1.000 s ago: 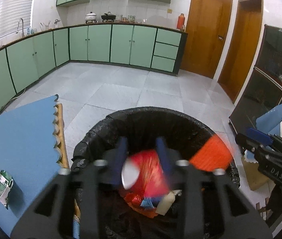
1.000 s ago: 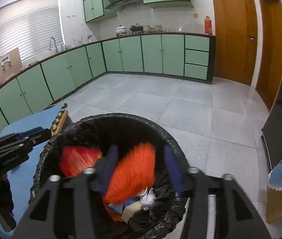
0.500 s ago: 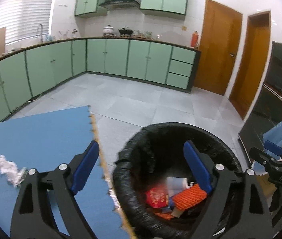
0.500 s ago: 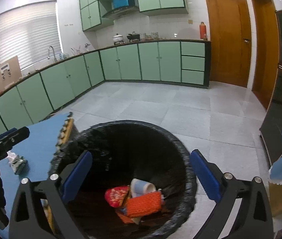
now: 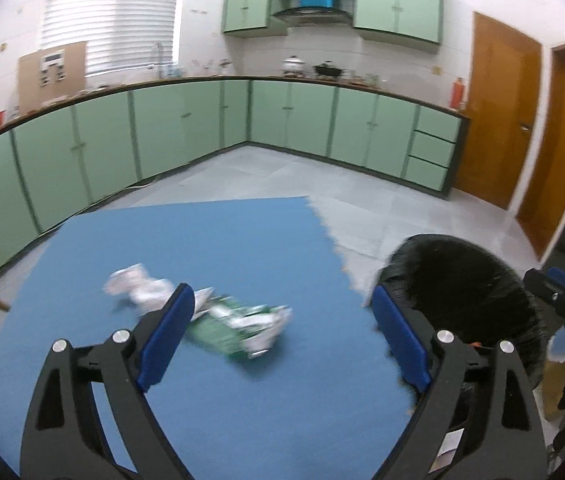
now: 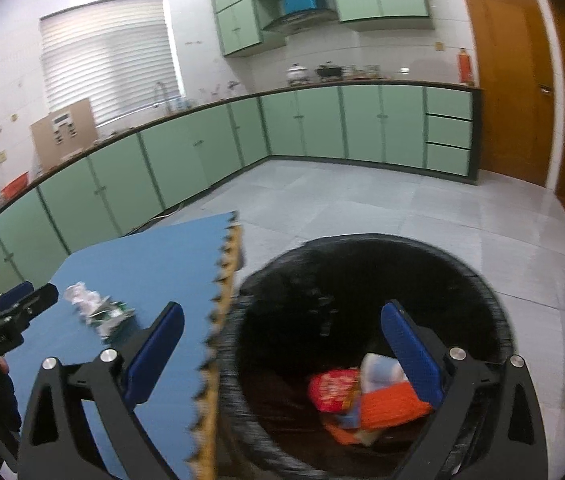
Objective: Collect trash
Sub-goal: 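Move both tools back toward the white tissue and green packet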
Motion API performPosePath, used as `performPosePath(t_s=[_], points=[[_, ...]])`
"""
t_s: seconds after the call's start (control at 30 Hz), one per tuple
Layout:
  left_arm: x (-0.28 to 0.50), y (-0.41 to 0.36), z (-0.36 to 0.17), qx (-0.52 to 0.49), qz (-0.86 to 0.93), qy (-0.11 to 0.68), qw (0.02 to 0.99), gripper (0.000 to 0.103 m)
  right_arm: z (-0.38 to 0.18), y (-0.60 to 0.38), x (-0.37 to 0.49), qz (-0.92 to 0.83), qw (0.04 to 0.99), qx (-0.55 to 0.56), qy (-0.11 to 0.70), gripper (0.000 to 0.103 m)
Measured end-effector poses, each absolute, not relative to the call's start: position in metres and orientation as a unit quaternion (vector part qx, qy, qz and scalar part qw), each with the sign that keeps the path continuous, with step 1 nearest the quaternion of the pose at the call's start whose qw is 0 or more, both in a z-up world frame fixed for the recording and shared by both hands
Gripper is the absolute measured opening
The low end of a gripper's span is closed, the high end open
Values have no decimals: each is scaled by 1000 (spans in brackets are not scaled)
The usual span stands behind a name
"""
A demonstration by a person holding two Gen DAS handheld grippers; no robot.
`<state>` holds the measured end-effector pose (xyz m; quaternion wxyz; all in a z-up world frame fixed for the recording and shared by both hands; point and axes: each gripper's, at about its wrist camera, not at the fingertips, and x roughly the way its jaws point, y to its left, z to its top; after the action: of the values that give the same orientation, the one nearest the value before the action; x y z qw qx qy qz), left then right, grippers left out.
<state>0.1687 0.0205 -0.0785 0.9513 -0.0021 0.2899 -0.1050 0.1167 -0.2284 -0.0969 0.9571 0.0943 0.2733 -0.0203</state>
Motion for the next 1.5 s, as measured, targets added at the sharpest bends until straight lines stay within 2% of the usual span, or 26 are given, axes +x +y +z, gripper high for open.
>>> performPosePath(t_s=[0.43, 1.23, 1.43, 1.5], points=[[163, 123, -89, 4, -14, 287, 958, 87, -110, -121, 155, 51, 956, 62, 283, 97], [192, 175, -131, 12, 20, 315, 949, 87, -182, -31, 230, 68, 931, 49, 354, 96], [199, 183, -136, 5, 25, 319, 947, 87, -190, -22, 241, 82, 924, 50, 370, 85], [201, 184, -137, 1, 26, 321, 947, 87, -192, -19, 245, 89, 921, 50, 376, 75]])
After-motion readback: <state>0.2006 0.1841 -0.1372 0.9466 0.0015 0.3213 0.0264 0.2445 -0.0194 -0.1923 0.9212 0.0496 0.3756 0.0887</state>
